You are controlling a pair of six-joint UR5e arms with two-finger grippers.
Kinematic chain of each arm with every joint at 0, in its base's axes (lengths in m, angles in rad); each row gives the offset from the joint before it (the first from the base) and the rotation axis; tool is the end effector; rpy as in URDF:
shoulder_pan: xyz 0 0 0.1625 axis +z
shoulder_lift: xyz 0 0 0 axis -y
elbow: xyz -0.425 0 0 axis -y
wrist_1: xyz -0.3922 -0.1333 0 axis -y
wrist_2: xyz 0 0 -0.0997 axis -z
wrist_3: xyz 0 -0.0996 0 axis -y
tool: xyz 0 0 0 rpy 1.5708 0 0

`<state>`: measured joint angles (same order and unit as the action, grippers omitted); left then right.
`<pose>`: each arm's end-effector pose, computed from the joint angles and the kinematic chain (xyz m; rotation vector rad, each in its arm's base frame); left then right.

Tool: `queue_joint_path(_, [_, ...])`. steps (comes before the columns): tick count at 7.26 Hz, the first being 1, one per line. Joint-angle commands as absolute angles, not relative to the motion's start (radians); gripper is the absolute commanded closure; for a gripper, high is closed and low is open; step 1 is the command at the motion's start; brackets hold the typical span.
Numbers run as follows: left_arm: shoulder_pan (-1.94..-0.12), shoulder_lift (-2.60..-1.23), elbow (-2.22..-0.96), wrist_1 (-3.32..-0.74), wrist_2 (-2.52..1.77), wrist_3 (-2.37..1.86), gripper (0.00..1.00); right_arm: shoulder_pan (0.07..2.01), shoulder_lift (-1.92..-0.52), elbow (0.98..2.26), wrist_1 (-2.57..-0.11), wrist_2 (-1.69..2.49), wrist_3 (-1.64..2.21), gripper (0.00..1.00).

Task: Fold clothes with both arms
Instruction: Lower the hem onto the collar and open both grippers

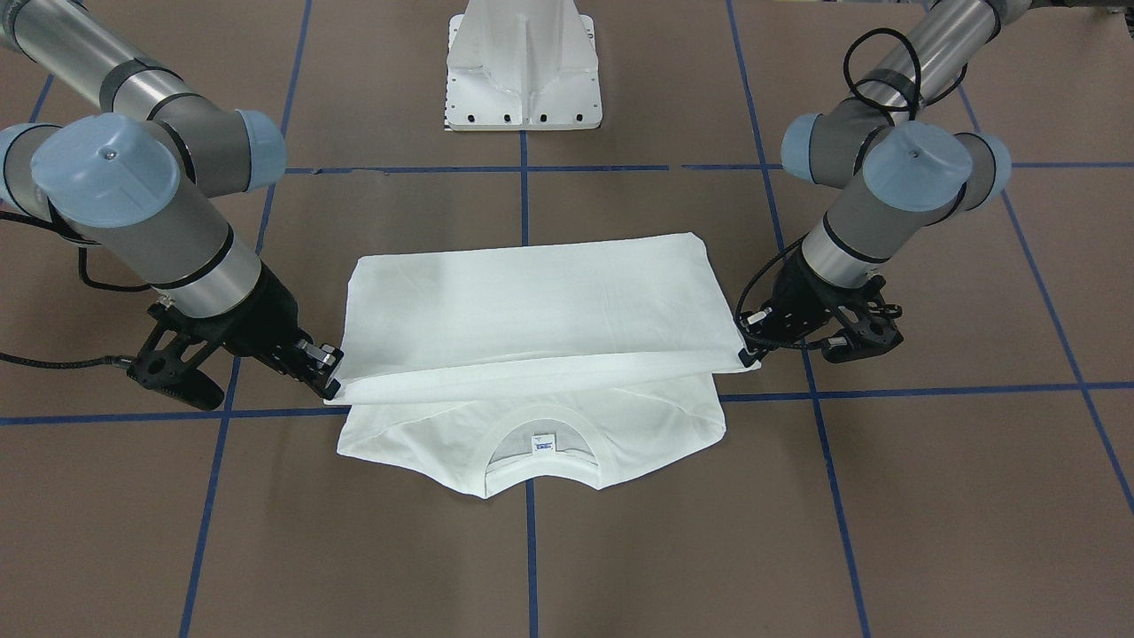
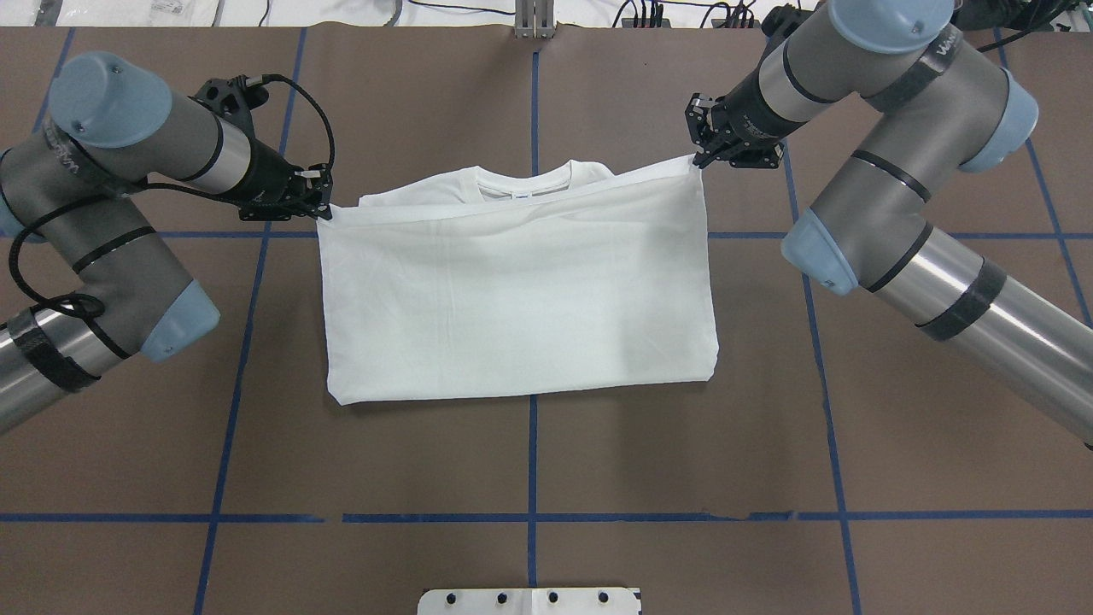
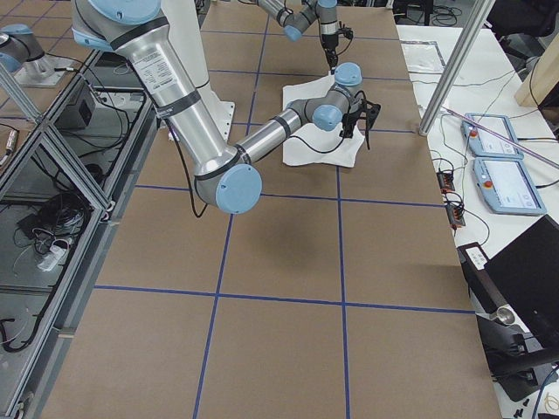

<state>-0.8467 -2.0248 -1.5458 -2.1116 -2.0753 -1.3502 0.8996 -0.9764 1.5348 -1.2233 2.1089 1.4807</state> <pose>0.3809 -0.5593 0.3484 0.0832 1.0548 -0.3225 -0.3706 -0.5989 0.2811 -0.0211 -1.0239 0.4951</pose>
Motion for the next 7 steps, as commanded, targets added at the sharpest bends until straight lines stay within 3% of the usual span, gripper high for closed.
queue_joint_path(1, [-0.847, -2.087, -1.482, -2.112, -2.074, -1.353, 1.00, 0.899, -0.927, 1.456, -1.221, 2.106, 1.479, 1.00])
queue_joint_path(7, [-0.877, -2.151, -1.330, -2.169, -2.066, -1.365, 1.00, 0.905, -0.925, 1.413, -1.223, 2.097, 1.460, 1.00])
